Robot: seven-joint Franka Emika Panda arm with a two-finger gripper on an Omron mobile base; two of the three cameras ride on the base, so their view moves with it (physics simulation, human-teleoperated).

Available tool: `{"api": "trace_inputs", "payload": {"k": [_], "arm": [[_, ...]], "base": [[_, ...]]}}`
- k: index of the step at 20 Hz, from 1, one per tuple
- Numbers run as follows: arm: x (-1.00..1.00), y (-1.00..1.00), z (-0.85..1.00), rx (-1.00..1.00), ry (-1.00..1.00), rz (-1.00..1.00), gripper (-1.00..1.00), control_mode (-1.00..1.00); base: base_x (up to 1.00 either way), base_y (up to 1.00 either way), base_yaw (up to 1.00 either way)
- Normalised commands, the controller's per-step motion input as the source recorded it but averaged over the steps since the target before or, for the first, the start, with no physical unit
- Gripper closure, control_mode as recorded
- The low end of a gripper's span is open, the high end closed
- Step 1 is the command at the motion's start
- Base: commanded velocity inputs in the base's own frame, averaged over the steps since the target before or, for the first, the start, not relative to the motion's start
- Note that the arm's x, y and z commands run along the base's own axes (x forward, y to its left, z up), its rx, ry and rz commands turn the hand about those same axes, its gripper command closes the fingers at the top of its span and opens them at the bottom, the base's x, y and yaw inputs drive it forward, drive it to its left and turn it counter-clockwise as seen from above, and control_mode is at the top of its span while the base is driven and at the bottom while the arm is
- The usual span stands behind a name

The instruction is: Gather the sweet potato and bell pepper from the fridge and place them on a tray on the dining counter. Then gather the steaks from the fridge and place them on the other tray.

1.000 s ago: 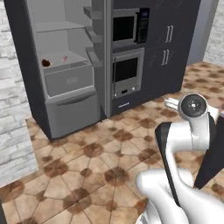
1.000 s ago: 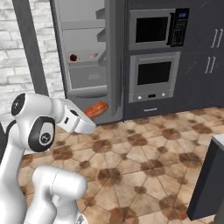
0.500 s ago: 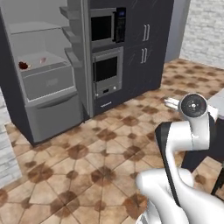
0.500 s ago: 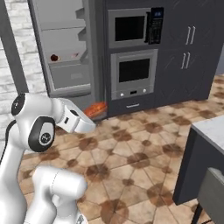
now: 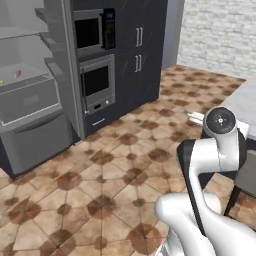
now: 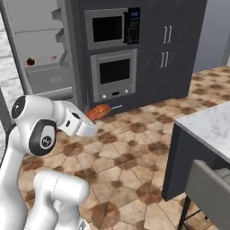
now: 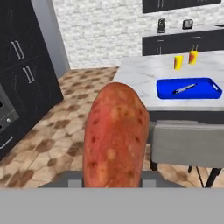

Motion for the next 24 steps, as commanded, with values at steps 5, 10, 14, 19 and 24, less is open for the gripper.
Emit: {"api": "trace_inputs", "payload": {"k": [5, 10, 14, 19, 24], "arm": [[0.00, 0.00, 0.00, 0.00, 0.00, 0.00, 1.00, 1.00], [0.00, 0.00, 0.00, 0.00, 0.00, 0.00, 1.00, 1.00], [0.00, 0.00, 0.00, 0.00, 0.00, 0.00, 1.00, 1.00], [0.00, 0.00, 0.00, 0.00, 0.00, 0.00, 1.00, 1.00], [0.00, 0.00, 0.00, 0.00, 0.00, 0.00, 1.00, 1.00]], "base": [[-0.01, -0.45, -0.27], [-0.06, -0.43, -0.25], [-0.03, -0.43, -0.24], [-0.01, -0.52, -0.21], [-0.01, -0.62, -0.20]]}}
